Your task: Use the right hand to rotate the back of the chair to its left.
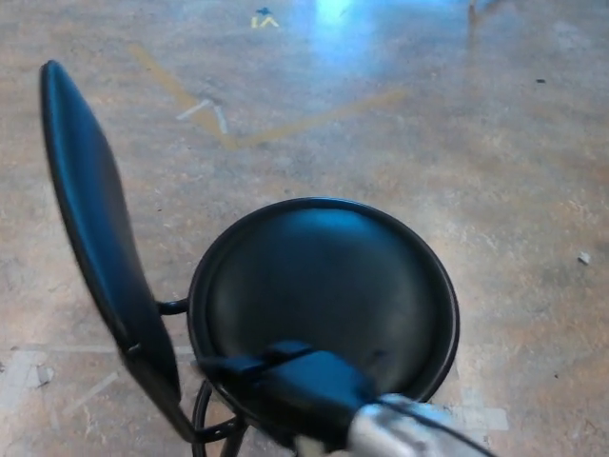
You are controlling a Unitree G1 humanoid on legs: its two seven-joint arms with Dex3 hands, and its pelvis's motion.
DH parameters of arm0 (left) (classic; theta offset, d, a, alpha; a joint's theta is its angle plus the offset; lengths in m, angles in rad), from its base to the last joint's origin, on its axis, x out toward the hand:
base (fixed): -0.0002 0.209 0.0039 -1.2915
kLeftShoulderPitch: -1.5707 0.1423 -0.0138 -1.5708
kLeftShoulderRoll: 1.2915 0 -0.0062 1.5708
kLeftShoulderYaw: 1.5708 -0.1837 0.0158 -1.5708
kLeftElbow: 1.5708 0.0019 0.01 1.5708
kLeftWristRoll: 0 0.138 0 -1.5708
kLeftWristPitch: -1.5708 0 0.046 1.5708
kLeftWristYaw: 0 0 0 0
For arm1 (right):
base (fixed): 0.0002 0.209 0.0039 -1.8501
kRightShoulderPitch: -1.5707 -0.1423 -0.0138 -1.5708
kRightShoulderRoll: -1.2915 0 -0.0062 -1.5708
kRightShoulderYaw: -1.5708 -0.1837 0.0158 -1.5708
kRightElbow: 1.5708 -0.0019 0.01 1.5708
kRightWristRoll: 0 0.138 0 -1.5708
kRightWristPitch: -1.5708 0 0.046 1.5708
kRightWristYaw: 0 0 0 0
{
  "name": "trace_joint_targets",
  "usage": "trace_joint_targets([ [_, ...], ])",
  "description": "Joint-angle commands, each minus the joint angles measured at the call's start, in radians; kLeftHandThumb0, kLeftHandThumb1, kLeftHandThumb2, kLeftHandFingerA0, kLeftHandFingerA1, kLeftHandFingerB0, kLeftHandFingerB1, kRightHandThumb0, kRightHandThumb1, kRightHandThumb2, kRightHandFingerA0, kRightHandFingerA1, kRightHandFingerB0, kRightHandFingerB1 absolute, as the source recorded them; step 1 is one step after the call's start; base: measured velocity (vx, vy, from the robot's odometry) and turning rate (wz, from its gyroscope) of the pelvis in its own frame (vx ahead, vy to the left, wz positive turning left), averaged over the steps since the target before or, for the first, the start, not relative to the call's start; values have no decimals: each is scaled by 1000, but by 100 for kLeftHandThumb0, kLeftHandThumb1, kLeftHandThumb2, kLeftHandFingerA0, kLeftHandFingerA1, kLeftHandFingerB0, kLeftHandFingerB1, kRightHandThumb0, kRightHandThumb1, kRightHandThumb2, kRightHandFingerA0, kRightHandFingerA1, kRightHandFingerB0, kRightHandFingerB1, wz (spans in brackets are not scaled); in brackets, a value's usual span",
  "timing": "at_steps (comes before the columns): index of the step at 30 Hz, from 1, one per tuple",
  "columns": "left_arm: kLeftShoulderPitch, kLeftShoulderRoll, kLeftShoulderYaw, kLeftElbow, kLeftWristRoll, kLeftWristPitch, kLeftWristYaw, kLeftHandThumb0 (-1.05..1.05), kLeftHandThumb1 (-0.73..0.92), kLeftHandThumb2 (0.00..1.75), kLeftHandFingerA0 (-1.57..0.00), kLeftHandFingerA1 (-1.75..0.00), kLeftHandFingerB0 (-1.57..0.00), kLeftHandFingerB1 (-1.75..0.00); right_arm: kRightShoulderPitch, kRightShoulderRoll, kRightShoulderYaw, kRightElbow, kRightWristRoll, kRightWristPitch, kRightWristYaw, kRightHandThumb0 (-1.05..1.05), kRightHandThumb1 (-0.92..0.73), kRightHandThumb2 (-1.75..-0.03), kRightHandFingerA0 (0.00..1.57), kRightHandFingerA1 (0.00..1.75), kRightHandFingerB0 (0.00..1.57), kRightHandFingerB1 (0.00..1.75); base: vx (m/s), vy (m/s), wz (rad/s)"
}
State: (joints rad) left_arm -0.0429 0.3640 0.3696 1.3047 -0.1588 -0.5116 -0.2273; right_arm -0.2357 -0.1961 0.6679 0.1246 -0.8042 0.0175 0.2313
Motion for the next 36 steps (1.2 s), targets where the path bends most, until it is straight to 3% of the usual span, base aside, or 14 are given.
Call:
trace_joint_targets([
  [1,13,-4,3,3,3,15,5,-81,47,56,-43,-39,-46,-35,228,-159,-318,-36,124,-165,-360,-50,-58,-61,6,35,7,27,0,0,0],
  [8,17,-14,-1,-2,5,-1,-1,-83,49,57,-43,-40,-47,-35,472,-231,-600,206,228,-436,-645,-65,-70,-64,8,23,7,18,0,0,0],
  [9,21,-15,-2,-4,6,-6,-3,-91,45,84,-41,-44,-50,-43,499,-228,-610,254,233,-449,-665,-67,-70,-63,9,23,8,18,0,0,0],
  [10,21,-14,-5,-4,8,-7,-3,-85,51,57,-42,-39,-46,-34,509,-223,-617,297,239,-460,-674,-68,-55,-89,4,33,4,27,0,0,0],
  [11,21,-15,-7,-3,12,-7,-1,-86,41,84,-37,-44,-43,-42,518,-216,-622,348,241,-467,-688,-70,-57,-91,3,34,5,27,0,0,0],
  [17,20,-24,-8,2,11,6,-4,-86,43,78,-40,-46,-41,-40,484,-171,-634,637,251,-478,-729,-61,-85,-65,4,27,4,25,0,0,0],
  [22,11,-30,-14,3,15,13,1,-82,57,59,-40,-39,-46,-34,407,-121,-686,840,311,-464,-678,-58,-89,-70,4,22,5,20,0,0,0],
  [23,11,-30,-20,7,22,20,8,-79,61,59,-37,-38,-44,-34,381,-110,-702,905,332,-443,-632,-65,-72,-100,0,25,3,23,0,0,0],
  [26,10,-26,-24,9,25,26,11,-84,54,66,-35,-41,-43,-38,356,-97,-718,970,345,-436,-604,-66,-71,-101,0,26,3,24,0,0,0],
  [27,14,-26,-30,12,33,33,25,-83,59,64,-37,-40,-45,-37,344,-85,-752,1011,384,-436,-550,-57,-85,-65,6,24,4,23,0,0,0],
  [28,15,-25,-33,14,36,40,29,-84,58,65,-36,-40,-44,-37,334,-75,-780,1043,414,-432,-509,-61,-63,-93,0,31,5,28,0,0,0],
  [29,14,-26,-33,17,35,45,31,-84,54,94,-27,-47,-44,-50,324,-66,-819,1065,454,-433,-456,-55,-62,-93,0,33,0,30,0,0,0],
  [30,11,-25,-32,18,35,51,34,-85,57,65,-37,-41,-46,-37,315,-59,-841,1081,472,-426,-432,-58,-63,-93,0,34,0,29,0,0,0],
  [36,8,-25,-31,31,23,112,34,-81,52,93,-27,-47,-41,-49,299,-28,-956,1146,536,-399,-364,-57,-62,-93,0,35,0,29,0,0,0],
])
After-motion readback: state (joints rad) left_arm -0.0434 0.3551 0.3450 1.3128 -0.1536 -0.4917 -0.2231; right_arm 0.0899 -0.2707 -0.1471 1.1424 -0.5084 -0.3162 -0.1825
